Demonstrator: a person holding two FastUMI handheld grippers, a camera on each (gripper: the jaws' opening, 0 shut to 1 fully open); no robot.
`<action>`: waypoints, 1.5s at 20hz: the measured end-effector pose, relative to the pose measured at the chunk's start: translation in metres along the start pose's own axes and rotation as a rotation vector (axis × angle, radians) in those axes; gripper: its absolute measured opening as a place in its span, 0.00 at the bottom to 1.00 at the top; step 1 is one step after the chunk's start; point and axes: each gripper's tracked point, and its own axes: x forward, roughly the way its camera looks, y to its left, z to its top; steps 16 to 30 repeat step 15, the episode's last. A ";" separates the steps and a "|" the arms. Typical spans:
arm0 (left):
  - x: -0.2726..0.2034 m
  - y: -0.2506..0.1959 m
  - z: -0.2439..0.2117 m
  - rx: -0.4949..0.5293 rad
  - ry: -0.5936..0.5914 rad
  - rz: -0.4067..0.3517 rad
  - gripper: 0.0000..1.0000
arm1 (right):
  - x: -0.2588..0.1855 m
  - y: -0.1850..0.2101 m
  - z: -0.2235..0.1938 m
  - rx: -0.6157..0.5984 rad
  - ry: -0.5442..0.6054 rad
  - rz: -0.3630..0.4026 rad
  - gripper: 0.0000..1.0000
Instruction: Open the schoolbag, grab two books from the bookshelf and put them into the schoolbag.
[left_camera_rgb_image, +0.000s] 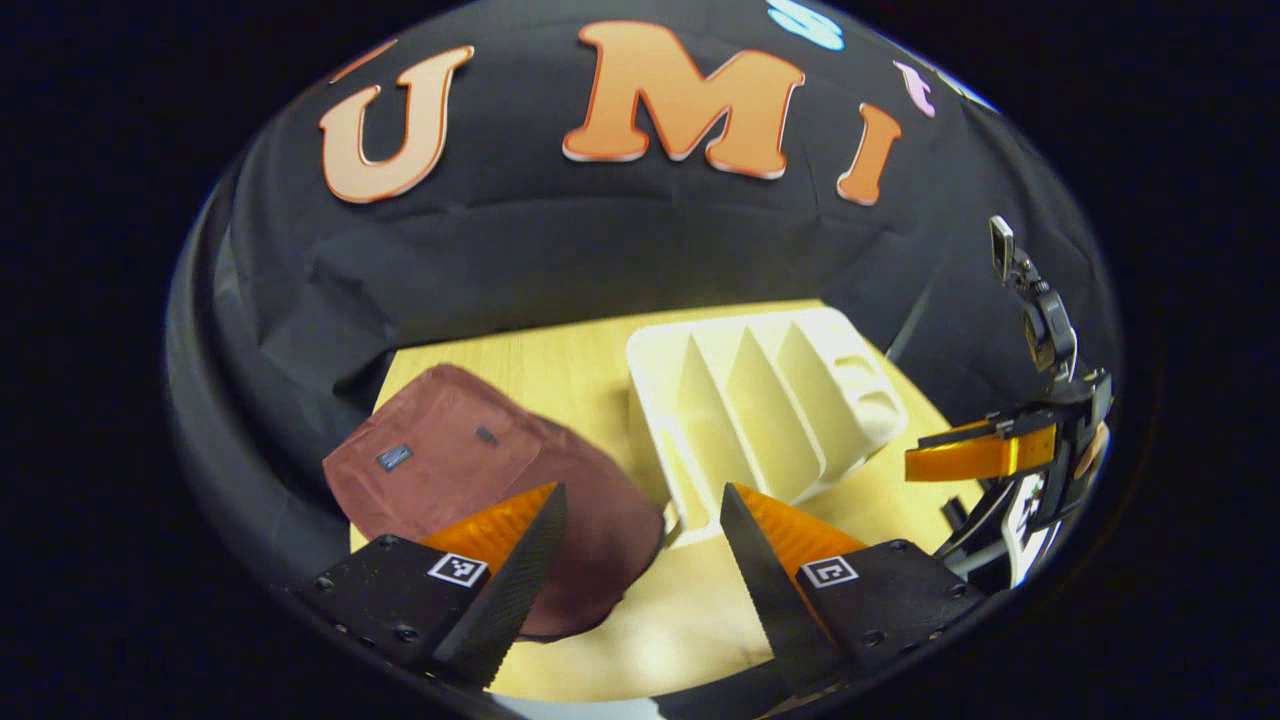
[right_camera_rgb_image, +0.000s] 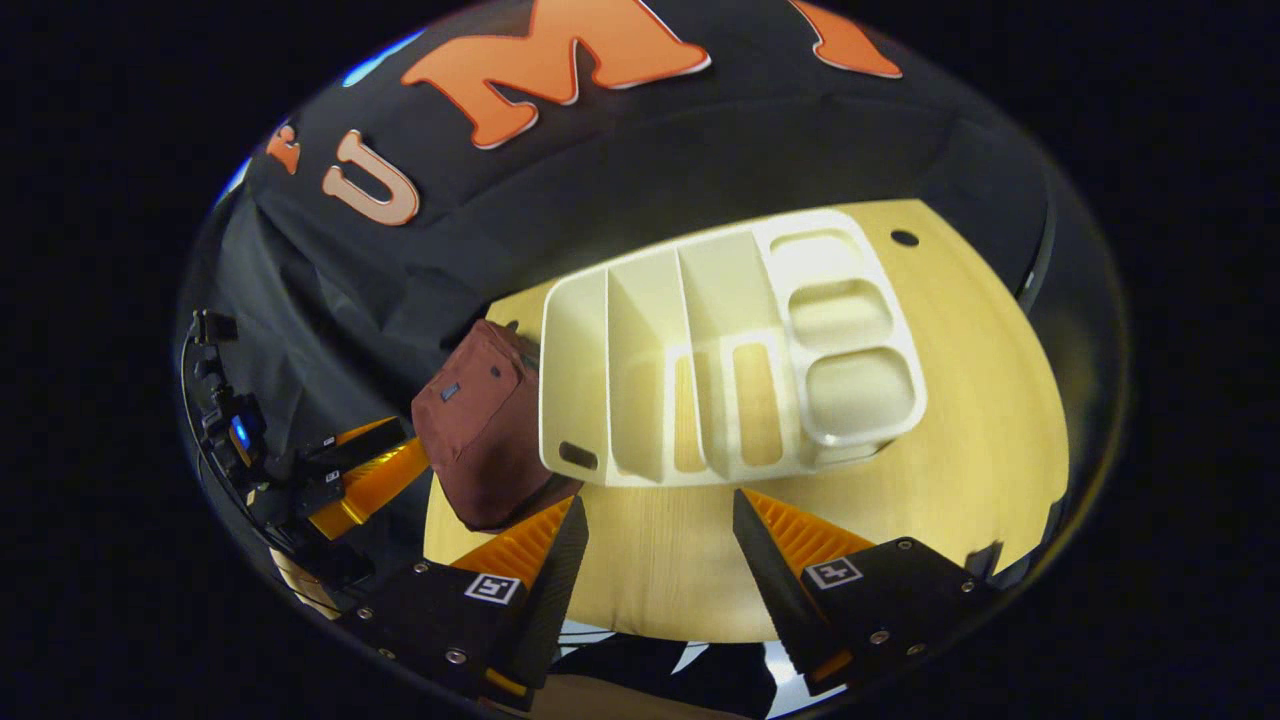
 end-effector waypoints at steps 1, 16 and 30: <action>-0.001 -0.011 0.013 -0.012 -0.038 -0.003 0.98 | -0.009 -0.002 0.015 -0.027 -0.059 -0.017 0.88; -0.043 -0.068 0.111 -0.032 -0.451 0.059 0.97 | -0.111 -0.019 0.116 -0.254 -0.694 -0.217 0.88; -0.043 -0.068 0.111 -0.032 -0.451 0.059 0.97 | -0.111 -0.019 0.116 -0.254 -0.694 -0.217 0.88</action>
